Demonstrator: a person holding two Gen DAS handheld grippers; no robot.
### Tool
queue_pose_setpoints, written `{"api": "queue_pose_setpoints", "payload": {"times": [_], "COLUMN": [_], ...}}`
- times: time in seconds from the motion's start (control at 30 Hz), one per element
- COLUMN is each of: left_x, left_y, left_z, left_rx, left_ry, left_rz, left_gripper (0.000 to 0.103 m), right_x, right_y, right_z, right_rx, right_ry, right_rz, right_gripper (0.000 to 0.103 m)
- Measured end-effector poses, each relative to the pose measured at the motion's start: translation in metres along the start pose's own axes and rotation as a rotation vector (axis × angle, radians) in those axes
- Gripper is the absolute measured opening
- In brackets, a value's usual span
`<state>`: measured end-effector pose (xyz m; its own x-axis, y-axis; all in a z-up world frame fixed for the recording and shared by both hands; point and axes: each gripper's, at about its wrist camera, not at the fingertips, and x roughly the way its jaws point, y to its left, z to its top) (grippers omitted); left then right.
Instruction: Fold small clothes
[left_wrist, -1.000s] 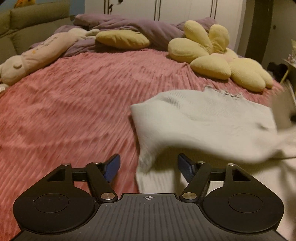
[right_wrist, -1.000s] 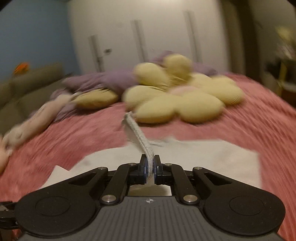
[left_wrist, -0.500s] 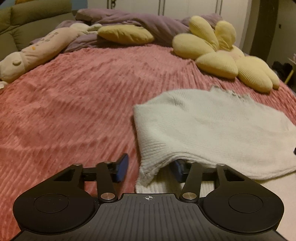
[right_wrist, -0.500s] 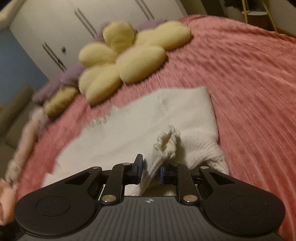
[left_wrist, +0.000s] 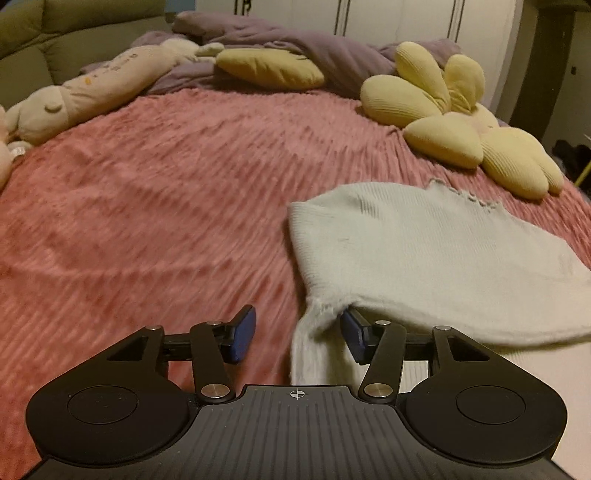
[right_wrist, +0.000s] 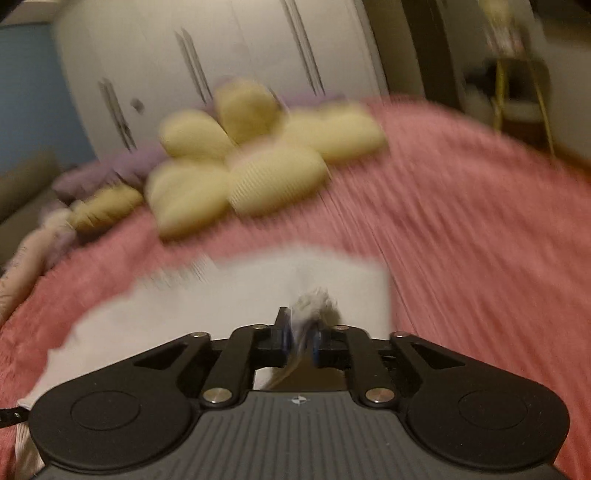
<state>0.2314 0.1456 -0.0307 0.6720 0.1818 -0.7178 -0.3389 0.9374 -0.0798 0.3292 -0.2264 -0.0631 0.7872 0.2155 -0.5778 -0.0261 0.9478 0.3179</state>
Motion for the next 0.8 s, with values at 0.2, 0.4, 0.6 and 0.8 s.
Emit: {"api": "queue_pose_setpoints", "payload": {"times": [0.2, 0.4, 0.6, 0.8], "left_x": [-0.028, 0.010, 0.046, 0.052], "left_y": [-0.007, -0.044, -0.069, -0.065], "left_z": [0.017, 0.029, 0.028, 0.037], "left_rx": [0.070, 0.081, 0.159, 0.133], "left_ry": [-0.044, 0.027, 0.072, 0.037], "left_rz": [-0.010, -0.087, -0.077, -0.028], "left_gripper": [0.071, 0.070, 0.070, 0.052], "right_x": [-0.025, -0.008, 0.010, 0.017], "right_y": [-0.034, -0.006, 0.007, 0.013], "right_z": [-0.001, 0.000, 0.009, 0.007], "right_rx": [0.098, -0.010, -0.153, -0.247], "right_ry": [-0.061, 0.021, 0.053, 0.066], "right_rz": [-0.020, -0.009, -0.073, -0.040], "right_gripper": [0.036, 0.036, 0.036, 0.008]}}
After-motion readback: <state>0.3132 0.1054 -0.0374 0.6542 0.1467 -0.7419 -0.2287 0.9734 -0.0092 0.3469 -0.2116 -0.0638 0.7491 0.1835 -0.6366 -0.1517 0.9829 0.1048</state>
